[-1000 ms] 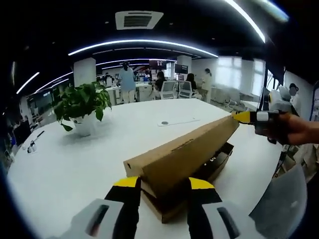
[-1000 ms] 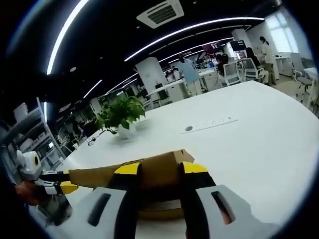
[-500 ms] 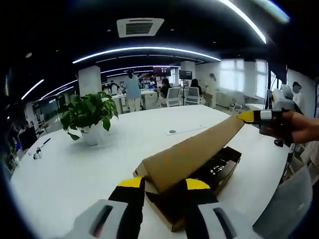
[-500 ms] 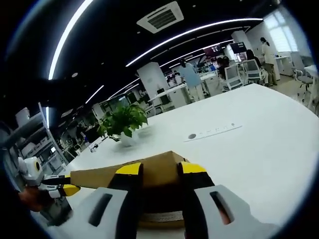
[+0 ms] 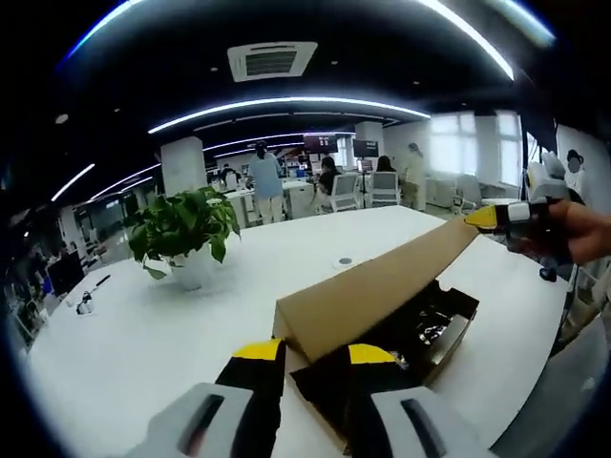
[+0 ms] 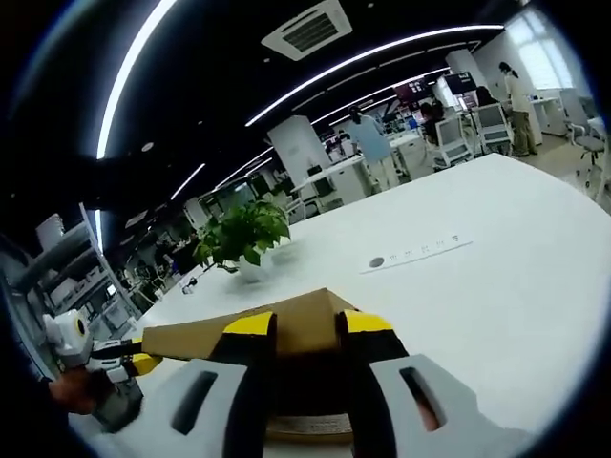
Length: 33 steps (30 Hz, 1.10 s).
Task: Operate the shoe box by opening the lid, removing the specified soft item, and placing it in the target area until the item is outside and the box remains undamaged.
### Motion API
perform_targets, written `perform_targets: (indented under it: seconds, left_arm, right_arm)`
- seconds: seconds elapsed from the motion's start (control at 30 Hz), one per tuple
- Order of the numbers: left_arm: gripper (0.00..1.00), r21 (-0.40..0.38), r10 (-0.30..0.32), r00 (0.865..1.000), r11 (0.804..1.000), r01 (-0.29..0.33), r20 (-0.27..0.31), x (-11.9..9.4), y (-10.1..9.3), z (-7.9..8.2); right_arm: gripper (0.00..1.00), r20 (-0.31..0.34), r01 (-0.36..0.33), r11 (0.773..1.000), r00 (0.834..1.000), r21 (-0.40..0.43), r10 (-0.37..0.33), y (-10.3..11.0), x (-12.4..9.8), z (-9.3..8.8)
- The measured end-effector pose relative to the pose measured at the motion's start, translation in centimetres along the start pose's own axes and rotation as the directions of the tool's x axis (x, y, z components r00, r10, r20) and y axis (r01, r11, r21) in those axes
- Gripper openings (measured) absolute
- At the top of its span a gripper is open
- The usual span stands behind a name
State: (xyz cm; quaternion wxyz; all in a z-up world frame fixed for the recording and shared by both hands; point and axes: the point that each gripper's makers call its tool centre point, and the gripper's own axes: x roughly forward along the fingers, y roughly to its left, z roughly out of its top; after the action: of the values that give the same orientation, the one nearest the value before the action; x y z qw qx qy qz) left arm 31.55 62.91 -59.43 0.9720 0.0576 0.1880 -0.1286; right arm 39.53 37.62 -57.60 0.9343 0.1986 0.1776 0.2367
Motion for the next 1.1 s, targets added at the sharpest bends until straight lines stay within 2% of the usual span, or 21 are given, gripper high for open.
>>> perform_targets:
  seconds: [0.27, 0.43, 0.5, 0.97, 1.1]
  left_arm:
    - [0.18, -0.002, 0.023, 1.0, 1.0, -0.023, 0.016, 0.4, 0.8, 0.4]
    - [0.1, -0.042, 0.045, 0.999, 0.998, -0.044, 0.015, 0.7, 1.8, 0.4]
    - [0.07, -0.047, 0.049, 0.999, 0.998, -0.048, 0.019, 0.6, 1.9, 0.6]
    - [0.06, -0.087, 0.047, 0.999, 0.995, -0.044, 0.026, 0.8, 2.2, 1.1]
    - [0.06, -0.082, 0.041, 0.999, 0.996, -0.039, 0.026, 0.9, 2.3, 1.4]
  right_arm:
    - [0.24, -0.002, -0.013, 1.0, 1.0, 0.006, 0.013, 0.1, 0.4, 0.5]
    - [0.32, -0.016, -0.054, 0.998, 0.998, 0.033, 0.054, 0.5, 0.9, 0.6]
    - [0.33, -0.018, -0.058, 0.998, 0.998, 0.018, 0.059, 0.6, 1.0, 0.7]
    - [0.35, -0.044, -0.095, 0.995, 0.994, 0.027, 0.096, 0.6, 1.0, 0.6]
    - [0.35, -0.062, -0.116, 0.993, 0.991, 0.001, 0.116, 0.4, 0.5, 0.6]
